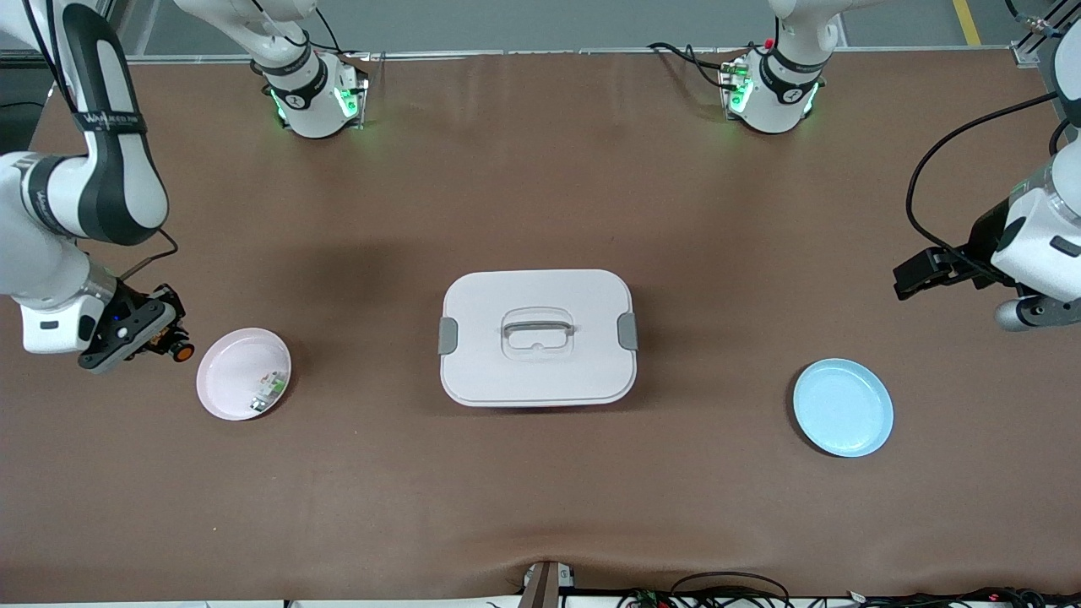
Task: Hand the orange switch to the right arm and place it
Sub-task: 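Carry the switch to the pink plate while the left gripper withdraws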
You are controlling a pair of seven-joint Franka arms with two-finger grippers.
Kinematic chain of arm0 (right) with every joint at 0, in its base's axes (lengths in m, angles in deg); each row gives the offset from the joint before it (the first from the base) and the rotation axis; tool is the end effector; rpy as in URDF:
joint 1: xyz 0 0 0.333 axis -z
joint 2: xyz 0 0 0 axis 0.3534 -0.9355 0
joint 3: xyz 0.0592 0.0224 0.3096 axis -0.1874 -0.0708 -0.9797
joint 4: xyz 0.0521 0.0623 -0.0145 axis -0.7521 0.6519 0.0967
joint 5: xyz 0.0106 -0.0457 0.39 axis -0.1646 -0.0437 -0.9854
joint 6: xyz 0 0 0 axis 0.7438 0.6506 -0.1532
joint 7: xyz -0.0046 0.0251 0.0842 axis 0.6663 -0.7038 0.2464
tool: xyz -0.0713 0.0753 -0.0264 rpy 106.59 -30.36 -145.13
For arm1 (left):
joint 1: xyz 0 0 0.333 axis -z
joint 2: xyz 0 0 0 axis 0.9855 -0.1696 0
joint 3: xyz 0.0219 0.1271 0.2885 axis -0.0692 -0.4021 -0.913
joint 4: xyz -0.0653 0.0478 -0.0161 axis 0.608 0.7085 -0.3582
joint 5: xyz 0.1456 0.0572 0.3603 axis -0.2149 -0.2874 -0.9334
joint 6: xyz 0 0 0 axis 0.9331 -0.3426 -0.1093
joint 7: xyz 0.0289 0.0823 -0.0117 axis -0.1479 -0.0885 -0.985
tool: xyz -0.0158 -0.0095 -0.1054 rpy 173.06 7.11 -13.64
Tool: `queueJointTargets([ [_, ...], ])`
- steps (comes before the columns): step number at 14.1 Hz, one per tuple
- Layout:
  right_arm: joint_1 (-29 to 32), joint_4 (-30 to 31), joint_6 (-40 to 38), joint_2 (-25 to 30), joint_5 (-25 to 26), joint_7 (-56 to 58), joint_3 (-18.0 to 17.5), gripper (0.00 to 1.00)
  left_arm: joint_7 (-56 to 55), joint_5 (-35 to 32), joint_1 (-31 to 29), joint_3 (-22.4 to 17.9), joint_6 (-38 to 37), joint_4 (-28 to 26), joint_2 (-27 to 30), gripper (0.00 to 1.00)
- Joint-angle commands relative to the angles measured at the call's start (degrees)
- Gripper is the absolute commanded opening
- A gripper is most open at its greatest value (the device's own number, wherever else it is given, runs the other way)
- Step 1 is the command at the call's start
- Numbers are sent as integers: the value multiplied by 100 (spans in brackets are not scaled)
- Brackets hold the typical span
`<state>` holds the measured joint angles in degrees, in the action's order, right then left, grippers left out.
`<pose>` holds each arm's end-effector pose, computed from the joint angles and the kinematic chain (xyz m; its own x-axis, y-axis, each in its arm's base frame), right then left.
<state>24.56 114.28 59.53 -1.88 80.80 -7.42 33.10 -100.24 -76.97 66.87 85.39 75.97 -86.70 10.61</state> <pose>0.6051 -0.0839 0.3659 0.6146 0.7880 0.0365 0.7840 -0.6153 0.0824 0.6156 -0.0664 0.6092 0.9926 0.1207 0.0150 0.1213 -0.9915 -0.0477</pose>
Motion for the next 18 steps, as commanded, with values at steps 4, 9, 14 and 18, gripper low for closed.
queueJointTargets([
  [4,70,-325,178,-607,100,796,-114,3,183,3,-158,43,-14,-759,793,100],
  [9,88,-325,257,-1029,82,1228,-123,3,209,3,-140,43,-14,-724,776,100],
  [14,141,-386,266,-1415,82,1236,-114,3,473,21,-149,34,-14,-619,776,100],
  [18,185,-561,257,-1687,100,1455,-114,4,499,29,-149,69,-14,-619,811,100],
])
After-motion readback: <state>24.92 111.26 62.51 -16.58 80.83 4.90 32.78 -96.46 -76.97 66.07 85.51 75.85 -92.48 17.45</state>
